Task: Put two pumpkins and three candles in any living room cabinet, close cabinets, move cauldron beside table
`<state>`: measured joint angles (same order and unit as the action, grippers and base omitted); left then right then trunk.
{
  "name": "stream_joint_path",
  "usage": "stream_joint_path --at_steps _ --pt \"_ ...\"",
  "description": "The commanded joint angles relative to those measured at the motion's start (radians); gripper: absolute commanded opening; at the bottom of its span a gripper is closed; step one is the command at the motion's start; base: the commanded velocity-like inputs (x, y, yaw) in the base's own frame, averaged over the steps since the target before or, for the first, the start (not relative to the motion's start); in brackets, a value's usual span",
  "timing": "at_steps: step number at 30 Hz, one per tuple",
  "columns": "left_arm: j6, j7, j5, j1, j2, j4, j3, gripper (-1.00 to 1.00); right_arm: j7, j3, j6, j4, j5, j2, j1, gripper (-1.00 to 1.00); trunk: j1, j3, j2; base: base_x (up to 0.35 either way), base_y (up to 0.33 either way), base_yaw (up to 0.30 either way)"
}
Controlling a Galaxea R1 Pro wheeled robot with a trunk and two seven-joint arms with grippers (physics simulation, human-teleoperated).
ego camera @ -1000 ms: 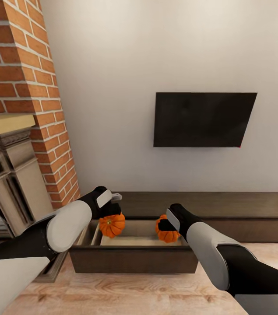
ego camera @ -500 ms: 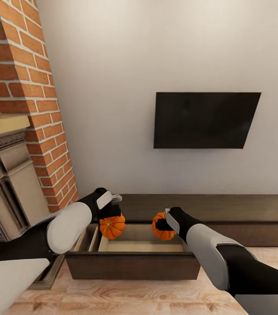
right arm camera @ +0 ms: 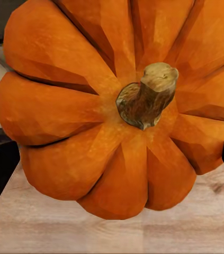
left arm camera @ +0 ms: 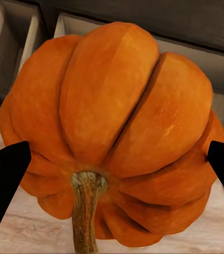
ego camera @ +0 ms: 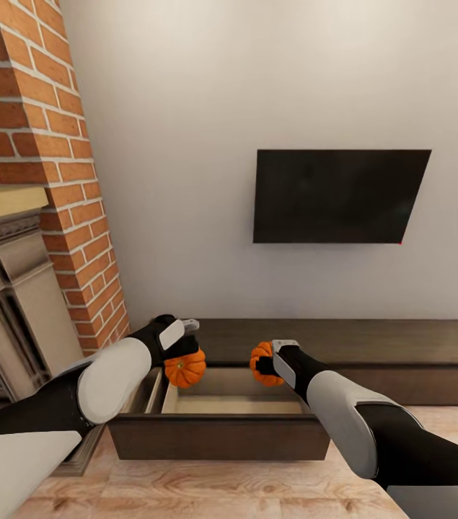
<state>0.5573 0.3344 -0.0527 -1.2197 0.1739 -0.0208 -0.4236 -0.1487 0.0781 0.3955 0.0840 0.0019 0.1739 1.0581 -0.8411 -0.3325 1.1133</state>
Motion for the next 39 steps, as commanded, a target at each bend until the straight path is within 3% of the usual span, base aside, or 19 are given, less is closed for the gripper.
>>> stream_joint_path --at_steps 1,24,32,39 --pt "0.004 0.005 -0.007 0.0 0.001 -0.002 -0.006 -1.0 -0.004 0.008 0.002 0.002 -0.001 0.001 0.0 -1.0 -0.004 -0.004 0.008 0.0 0.0 0.0" --pt "-0.044 -0.002 -0.007 0.002 0.001 -0.002 -0.006 -1.0 -0.007 0.008 -0.003 0.002 0.0 0.001 0.0 -1.0 -0.092 -0.077 0.169 0.0 0.0 0.0" --pt "-0.131 -0.067 -0.007 0.003 0.001 -0.003 -0.005 -1.0 -0.008 0.009 -0.003 0.004 0.0 0.001 0.0 -1.0 -0.123 -0.102 0.225 0.0 0.0 0.0" --pt "-0.222 -0.078 -0.01 0.006 0.001 -0.002 -0.004 -1.0 -0.008 0.008 -0.004 0.006 0.0 0.001 0.0 -1.0 -0.15 -0.124 0.274 0.0 0.0 0.0"
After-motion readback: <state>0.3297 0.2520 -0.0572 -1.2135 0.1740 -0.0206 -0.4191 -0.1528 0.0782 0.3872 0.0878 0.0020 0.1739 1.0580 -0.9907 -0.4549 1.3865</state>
